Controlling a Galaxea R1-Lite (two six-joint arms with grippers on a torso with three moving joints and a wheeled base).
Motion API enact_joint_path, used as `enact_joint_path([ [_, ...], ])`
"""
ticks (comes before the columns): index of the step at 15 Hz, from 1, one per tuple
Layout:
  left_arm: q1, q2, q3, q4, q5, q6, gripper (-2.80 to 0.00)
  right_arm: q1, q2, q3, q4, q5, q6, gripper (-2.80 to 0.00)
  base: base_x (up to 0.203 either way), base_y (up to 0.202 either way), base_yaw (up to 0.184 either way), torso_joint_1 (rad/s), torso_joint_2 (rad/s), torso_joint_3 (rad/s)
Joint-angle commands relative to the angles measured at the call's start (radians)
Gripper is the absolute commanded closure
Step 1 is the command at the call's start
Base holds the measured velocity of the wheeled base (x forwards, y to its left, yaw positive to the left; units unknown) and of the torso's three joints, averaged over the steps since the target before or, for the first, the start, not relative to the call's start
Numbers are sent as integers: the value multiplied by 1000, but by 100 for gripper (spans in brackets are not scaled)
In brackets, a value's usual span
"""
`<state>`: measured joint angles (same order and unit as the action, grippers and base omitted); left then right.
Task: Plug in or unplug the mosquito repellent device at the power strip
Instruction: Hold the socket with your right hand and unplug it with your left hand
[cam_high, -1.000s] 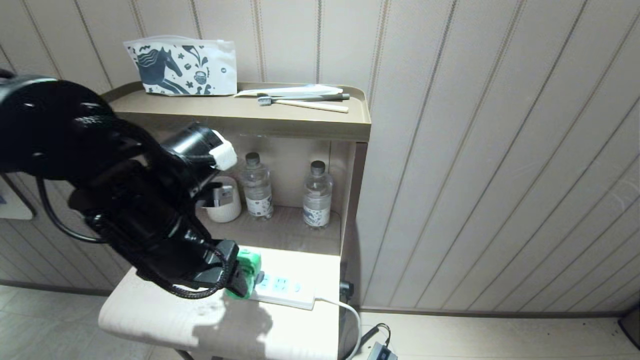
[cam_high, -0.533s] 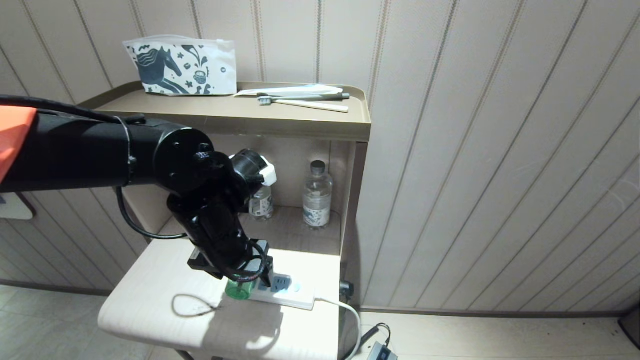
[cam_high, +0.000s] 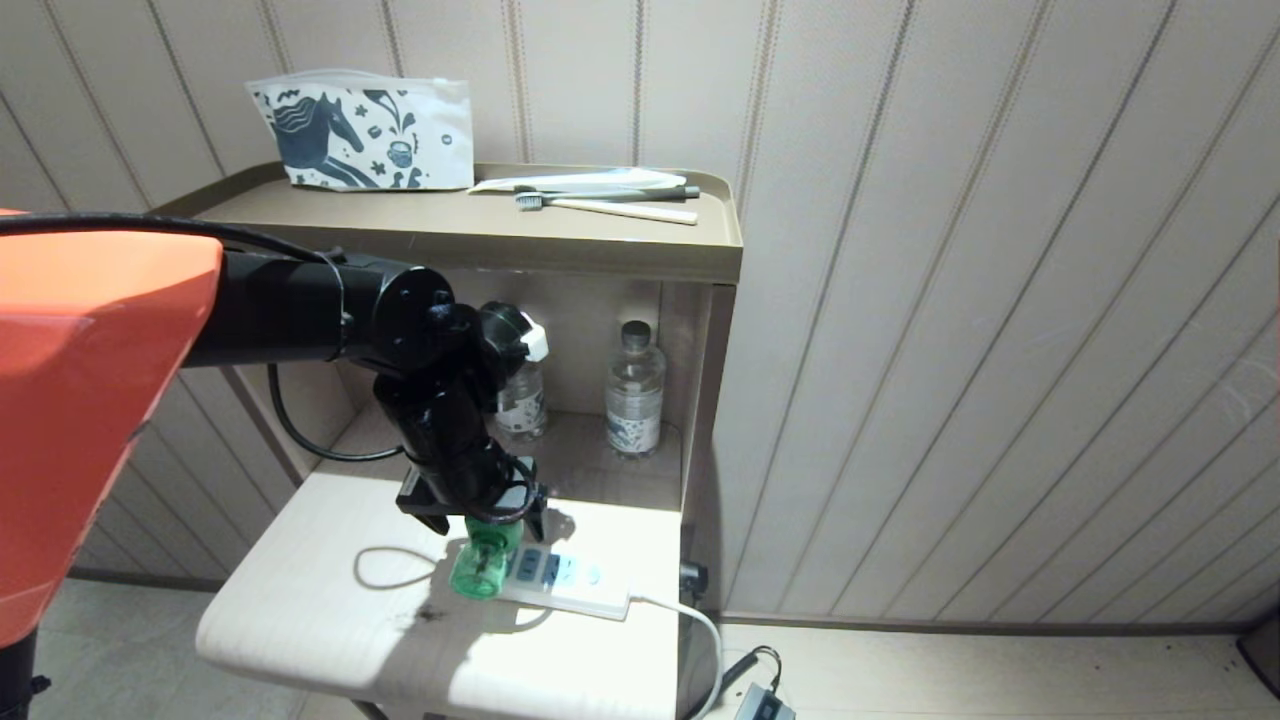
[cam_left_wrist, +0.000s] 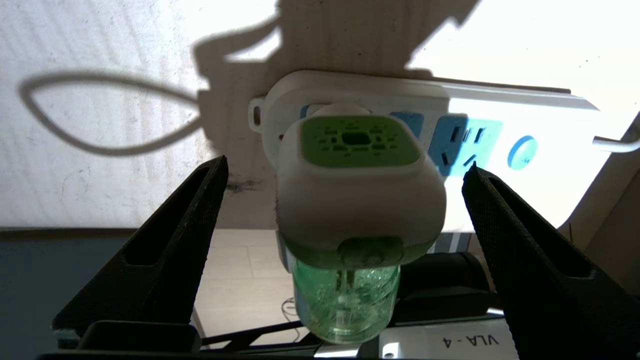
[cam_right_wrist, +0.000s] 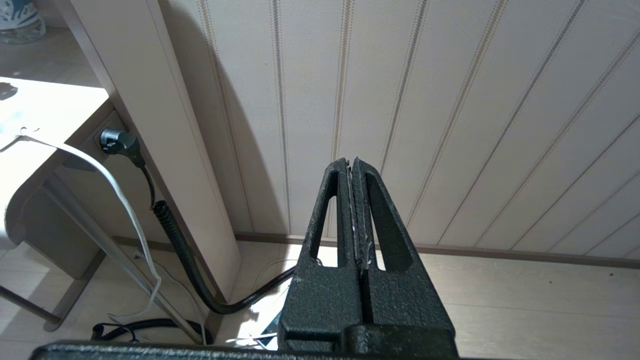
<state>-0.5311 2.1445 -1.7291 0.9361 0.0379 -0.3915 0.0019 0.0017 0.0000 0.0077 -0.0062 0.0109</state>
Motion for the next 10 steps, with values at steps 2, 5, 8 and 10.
enact_joint_path([
  [2,2,40,-24,7,1,-3,-280,1,1,0,0,-3,0,0,0,0,0,0,0,0],
  [5,2,58,-27,3,2,-3,0,1,1,0,0,-3,0,0,0,0,0,0,0,0],
  [8,2,69,-27,-2,3,-1,0,1,1,0,0,0,0,0,0,0,0,0,0,0],
  [10,2,69,-27,-2,4,-3,0,1,1,0,0,-3,-2,0,0,0,0,0,0,0],
])
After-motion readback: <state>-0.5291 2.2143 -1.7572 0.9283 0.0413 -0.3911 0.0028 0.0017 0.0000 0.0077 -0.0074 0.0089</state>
